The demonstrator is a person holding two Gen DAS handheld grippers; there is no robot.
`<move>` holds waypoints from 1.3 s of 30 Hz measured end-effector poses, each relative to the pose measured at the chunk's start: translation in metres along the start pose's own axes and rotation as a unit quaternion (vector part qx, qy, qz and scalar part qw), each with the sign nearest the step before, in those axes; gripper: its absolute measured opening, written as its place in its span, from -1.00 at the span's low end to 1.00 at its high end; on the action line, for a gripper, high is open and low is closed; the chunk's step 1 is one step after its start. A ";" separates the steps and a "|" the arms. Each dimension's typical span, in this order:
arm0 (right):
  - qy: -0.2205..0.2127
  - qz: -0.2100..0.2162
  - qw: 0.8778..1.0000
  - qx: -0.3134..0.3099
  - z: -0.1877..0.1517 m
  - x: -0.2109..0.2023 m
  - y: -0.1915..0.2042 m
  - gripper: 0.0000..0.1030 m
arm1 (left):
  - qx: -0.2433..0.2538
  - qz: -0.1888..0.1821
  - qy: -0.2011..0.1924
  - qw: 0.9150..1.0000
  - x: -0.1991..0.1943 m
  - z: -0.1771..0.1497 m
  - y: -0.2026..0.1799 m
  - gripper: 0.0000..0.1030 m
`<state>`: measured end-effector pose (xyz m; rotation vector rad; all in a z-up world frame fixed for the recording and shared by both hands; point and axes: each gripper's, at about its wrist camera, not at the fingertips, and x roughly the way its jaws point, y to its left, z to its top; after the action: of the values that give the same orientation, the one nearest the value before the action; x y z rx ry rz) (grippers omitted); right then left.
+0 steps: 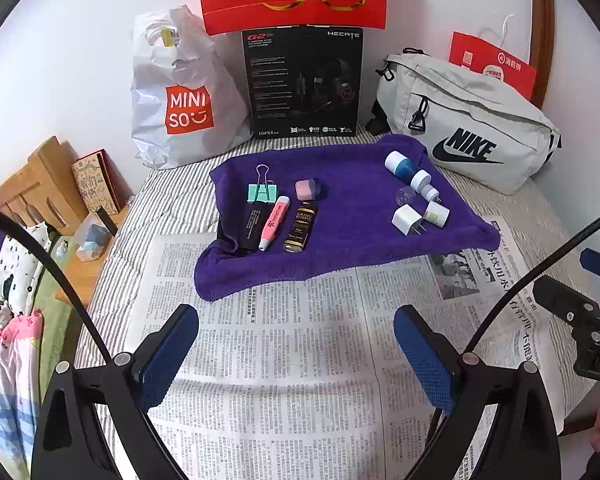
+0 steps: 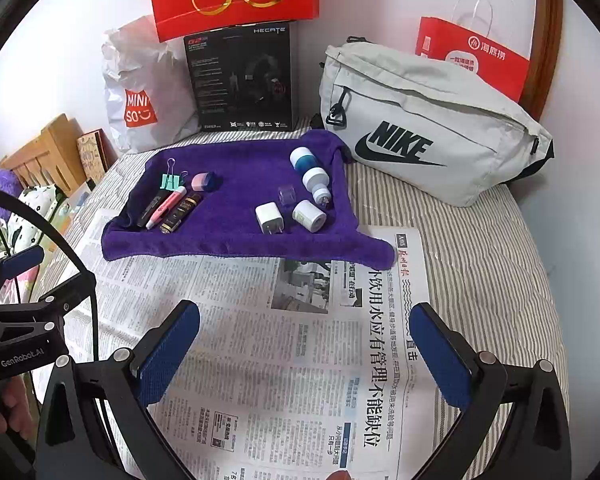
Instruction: Organize rigid objects
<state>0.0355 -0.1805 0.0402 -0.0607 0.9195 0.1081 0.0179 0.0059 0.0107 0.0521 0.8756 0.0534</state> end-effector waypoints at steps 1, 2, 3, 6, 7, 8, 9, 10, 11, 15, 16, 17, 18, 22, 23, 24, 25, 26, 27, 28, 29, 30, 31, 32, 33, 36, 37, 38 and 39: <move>0.000 0.001 1.000 0.000 0.000 0.000 0.000 1.00 | 0.001 0.000 0.000 1.000 0.000 0.000 0.000 0.92; -0.001 0.001 1.000 0.001 0.000 -0.001 0.000 1.00 | 0.001 0.000 0.001 1.000 0.000 -0.001 0.000 0.92; 0.000 0.000 1.000 0.000 -0.001 -0.001 0.000 1.00 | 0.000 0.001 0.002 1.000 0.000 -0.001 0.000 0.92; -0.002 -0.003 1.000 0.000 -0.001 -0.002 -0.001 1.00 | -0.002 0.002 0.003 1.000 0.000 -0.001 0.002 0.92; -0.002 -0.003 1.000 0.000 -0.002 -0.003 -0.001 1.00 | -0.005 0.001 0.004 1.000 0.000 -0.001 0.003 0.92; -0.002 -0.003 1.000 -0.001 -0.002 -0.003 -0.001 1.00 | -0.006 -0.001 0.005 1.000 0.000 -0.001 0.003 0.92; -0.002 -0.003 1.000 0.000 -0.002 -0.003 -0.001 1.00 | -0.007 -0.004 0.006 1.000 0.000 -0.001 0.004 0.92; -0.002 -0.004 1.000 0.000 -0.002 -0.003 -0.001 1.00 | -0.008 -0.006 0.005 1.000 0.000 -0.001 0.004 0.92; -0.002 -0.004 1.000 -0.001 -0.002 -0.004 -0.001 1.00 | -0.008 -0.007 0.005 1.000 0.000 -0.001 0.004 0.92; -0.002 -0.005 1.000 0.000 -0.002 -0.004 -0.002 1.00 | -0.006 -0.003 0.006 1.000 0.000 -0.001 0.003 0.92; -0.002 -0.005 1.000 0.001 -0.002 -0.005 -0.003 1.00 | -0.006 -0.004 0.006 1.000 0.000 -0.001 0.003 0.92; -0.002 -0.005 1.000 0.001 -0.002 -0.005 -0.003 1.00 | -0.006 -0.003 0.006 1.000 -0.001 -0.001 0.004 0.92; -0.002 -0.006 1.000 0.001 -0.002 -0.005 -0.003 1.00 | -0.006 -0.002 0.005 1.000 -0.001 -0.001 0.003 0.92; -0.004 -0.007 1.000 0.000 -0.002 -0.006 -0.003 1.00 | -0.006 -0.002 0.004 1.000 -0.001 -0.001 0.004 0.92; -0.005 -0.007 1.000 0.000 -0.002 -0.007 -0.003 1.00 | -0.007 -0.002 0.004 1.000 -0.002 -0.001 0.005 0.92; -0.005 -0.006 1.000 0.000 -0.002 -0.007 -0.002 1.00 | -0.007 -0.002 0.004 1.000 -0.002 -0.001 0.005 0.92; -0.005 -0.006 1.000 -0.001 -0.002 -0.007 -0.002 1.00 | -0.009 -0.004 0.003 1.000 -0.003 -0.001 0.006 0.92; -0.006 -0.006 1.000 -0.002 -0.002 -0.008 -0.001 1.00 | -0.010 -0.006 0.003 1.000 -0.003 -0.001 0.007 0.92; -0.006 -0.006 1.000 -0.002 -0.002 -0.008 -0.001 1.00 | -0.011 -0.007 0.003 1.000 -0.004 -0.001 0.007 0.92; -0.006 -0.005 1.000 -0.003 -0.001 -0.008 -0.001 1.00 | -0.012 -0.007 0.003 1.000 -0.004 -0.001 0.008 0.92; -0.006 -0.006 1.000 -0.004 -0.001 -0.008 0.000 1.00 | -0.012 -0.006 0.003 1.000 -0.004 -0.001 0.008 0.92; -0.006 -0.007 1.000 -0.003 -0.002 -0.008 0.000 1.00 | -0.012 -0.006 0.003 1.000 -0.004 -0.001 0.009 0.92; -0.007 -0.007 1.000 -0.004 -0.002 -0.008 0.000 1.00 | -0.011 -0.006 0.003 1.000 -0.004 -0.001 0.009 0.92; -0.007 -0.006 1.000 -0.004 -0.002 -0.008 0.001 1.00 | -0.012 -0.006 0.002 1.000 -0.004 -0.001 0.009 0.92; -0.007 -0.005 1.000 -0.005 -0.002 -0.008 0.001 1.00 | -0.012 -0.006 0.002 1.000 -0.004 -0.001 0.009 0.92; -0.006 -0.006 1.000 -0.006 -0.002 -0.008 0.000 1.00 | -0.013 -0.005 0.002 1.000 -0.005 -0.001 0.009 0.92; -0.006 -0.007 1.000 -0.006 -0.002 -0.008 0.000 1.00 | -0.012 -0.006 0.002 1.000 -0.004 -0.001 0.009 0.92; -0.006 -0.007 1.000 -0.006 -0.003 -0.007 0.000 1.00 | -0.012 -0.007 0.002 1.000 -0.005 -0.001 0.010 0.92; -0.005 -0.007 1.000 -0.005 -0.003 -0.007 0.000 1.00 | -0.013 -0.006 0.002 1.000 -0.005 -0.001 0.009 0.92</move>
<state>0.0288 -0.1815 0.0444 -0.0764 0.9083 0.1004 0.0140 0.0146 0.0142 0.0232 0.8786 0.0529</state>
